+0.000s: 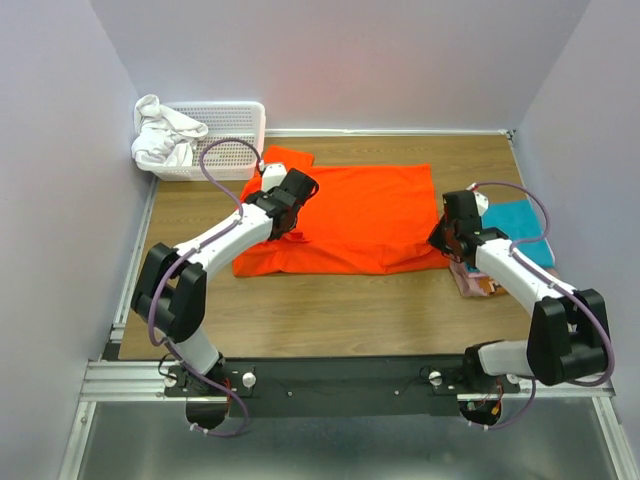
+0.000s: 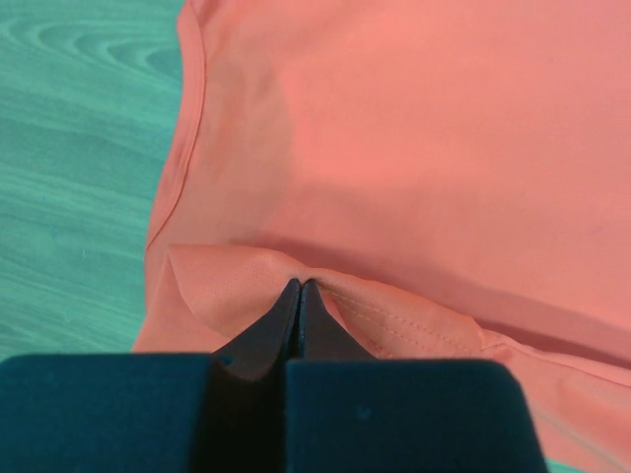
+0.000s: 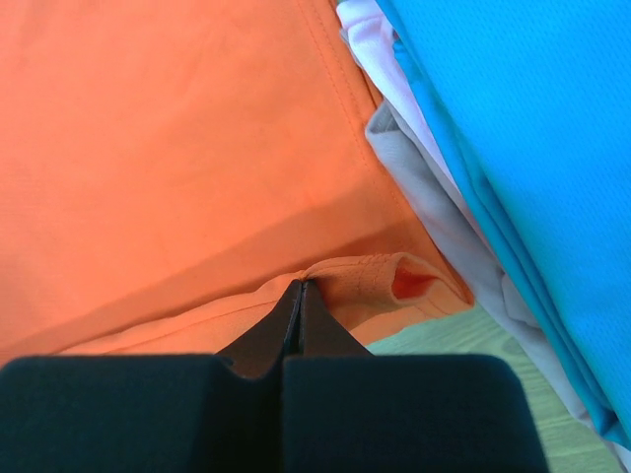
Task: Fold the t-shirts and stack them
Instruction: Fold the tshirt
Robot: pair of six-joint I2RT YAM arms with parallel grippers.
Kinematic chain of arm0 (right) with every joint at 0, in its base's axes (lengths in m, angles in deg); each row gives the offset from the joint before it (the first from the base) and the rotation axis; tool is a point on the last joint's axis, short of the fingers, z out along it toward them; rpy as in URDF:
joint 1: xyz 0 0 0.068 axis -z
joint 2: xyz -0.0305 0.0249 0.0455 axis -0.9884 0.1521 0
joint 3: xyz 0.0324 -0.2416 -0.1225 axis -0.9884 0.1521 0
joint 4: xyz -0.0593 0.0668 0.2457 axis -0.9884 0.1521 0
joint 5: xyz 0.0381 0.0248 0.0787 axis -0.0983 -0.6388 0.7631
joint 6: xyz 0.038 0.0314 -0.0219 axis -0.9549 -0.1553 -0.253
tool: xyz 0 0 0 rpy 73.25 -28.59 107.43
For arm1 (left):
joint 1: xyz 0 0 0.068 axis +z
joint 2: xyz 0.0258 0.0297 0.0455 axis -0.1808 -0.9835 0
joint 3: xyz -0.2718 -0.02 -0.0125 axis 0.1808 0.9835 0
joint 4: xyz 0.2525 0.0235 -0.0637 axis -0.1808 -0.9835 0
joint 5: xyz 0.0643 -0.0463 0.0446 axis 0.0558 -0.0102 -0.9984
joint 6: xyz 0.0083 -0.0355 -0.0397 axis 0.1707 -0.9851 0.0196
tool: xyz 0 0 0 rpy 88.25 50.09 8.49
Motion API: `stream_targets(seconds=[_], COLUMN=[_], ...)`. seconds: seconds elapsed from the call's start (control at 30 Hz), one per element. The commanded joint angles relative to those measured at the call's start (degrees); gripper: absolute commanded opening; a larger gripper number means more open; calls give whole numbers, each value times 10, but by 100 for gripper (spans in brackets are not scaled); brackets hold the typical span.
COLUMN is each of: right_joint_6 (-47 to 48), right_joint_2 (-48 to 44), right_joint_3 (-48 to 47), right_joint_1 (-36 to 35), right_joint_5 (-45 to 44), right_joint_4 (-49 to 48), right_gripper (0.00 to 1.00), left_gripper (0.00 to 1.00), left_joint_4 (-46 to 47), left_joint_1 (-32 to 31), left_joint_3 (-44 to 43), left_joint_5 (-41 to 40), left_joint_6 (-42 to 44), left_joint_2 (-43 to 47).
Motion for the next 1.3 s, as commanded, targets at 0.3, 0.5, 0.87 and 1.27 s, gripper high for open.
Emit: stream_targets(seconds=[0.3,0.5,0.87,1.27], right_joint_6=[14,16,12,31], right_joint_2=[52,74,103,60], right_joint_3=[-36,-45,-58,-57], right_joint_1=[0,1,0,0], right_joint_5=[-32,-44,-55,25], right_joint_4=[-22,-25,-29,-28], right_gripper=[1,0,0,62], left_gripper=[0,0,21,81], left_joint_4=[34,74,133,150], left_joint_1=[23,29,36,44], left_joint_3=[-51,-52,-59,-46], left_joint_5=[-40,-19,-9,15], left_joint_6=[43,71,119,105], left_joint_2=[-63,-99,-131,-64])
